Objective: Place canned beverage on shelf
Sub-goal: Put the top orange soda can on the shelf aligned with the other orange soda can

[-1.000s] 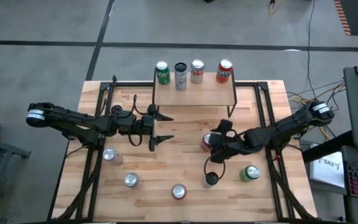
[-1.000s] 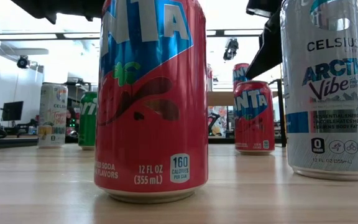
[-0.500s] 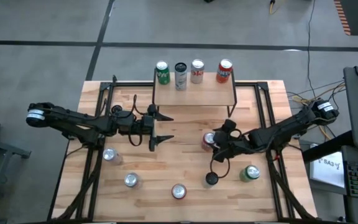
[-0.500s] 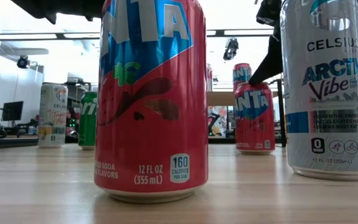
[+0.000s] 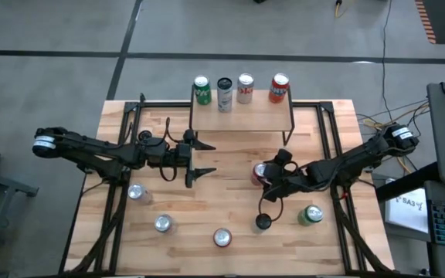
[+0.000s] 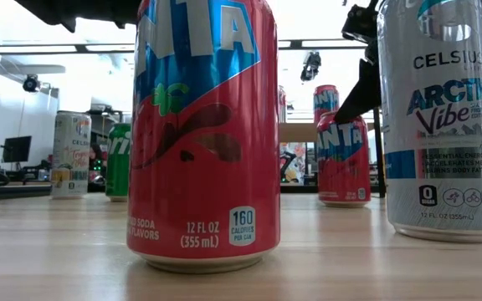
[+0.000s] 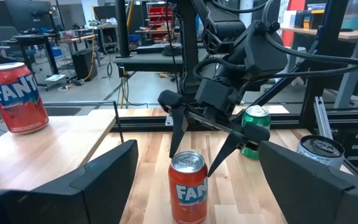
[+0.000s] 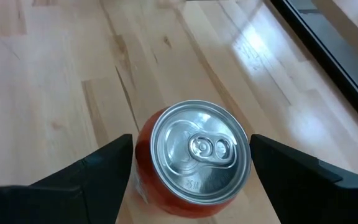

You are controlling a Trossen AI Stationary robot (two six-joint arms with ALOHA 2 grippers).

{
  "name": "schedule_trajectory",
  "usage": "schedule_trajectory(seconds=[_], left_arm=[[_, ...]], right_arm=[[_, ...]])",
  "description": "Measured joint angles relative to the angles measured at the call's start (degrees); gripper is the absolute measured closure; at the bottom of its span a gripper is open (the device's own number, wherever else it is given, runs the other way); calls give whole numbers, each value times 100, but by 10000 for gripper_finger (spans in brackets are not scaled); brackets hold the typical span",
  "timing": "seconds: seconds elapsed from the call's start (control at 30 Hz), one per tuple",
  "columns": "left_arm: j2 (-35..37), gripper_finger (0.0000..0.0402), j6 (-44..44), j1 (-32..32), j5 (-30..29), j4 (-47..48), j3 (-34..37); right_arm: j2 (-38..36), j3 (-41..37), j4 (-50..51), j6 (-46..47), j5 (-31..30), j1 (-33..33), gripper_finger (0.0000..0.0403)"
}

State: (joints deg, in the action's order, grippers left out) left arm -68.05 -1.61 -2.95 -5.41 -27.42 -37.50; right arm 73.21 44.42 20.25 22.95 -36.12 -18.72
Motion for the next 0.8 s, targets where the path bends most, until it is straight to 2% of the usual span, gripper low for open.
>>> schedule_trajectory(seconds=[0.27,0.63,0.8], left_arm=[[0,81,0,-1,0,-2,0],[0,81,0,0,0,-2,0],[0,81,-1,1,0,-2,0]], right_arm=[[0,-73,-150,-4,-141,0,90],[-8,-838,-1542,-7,-249,0,89],[-13,-1015,-1858,-2,-241,27,92]])
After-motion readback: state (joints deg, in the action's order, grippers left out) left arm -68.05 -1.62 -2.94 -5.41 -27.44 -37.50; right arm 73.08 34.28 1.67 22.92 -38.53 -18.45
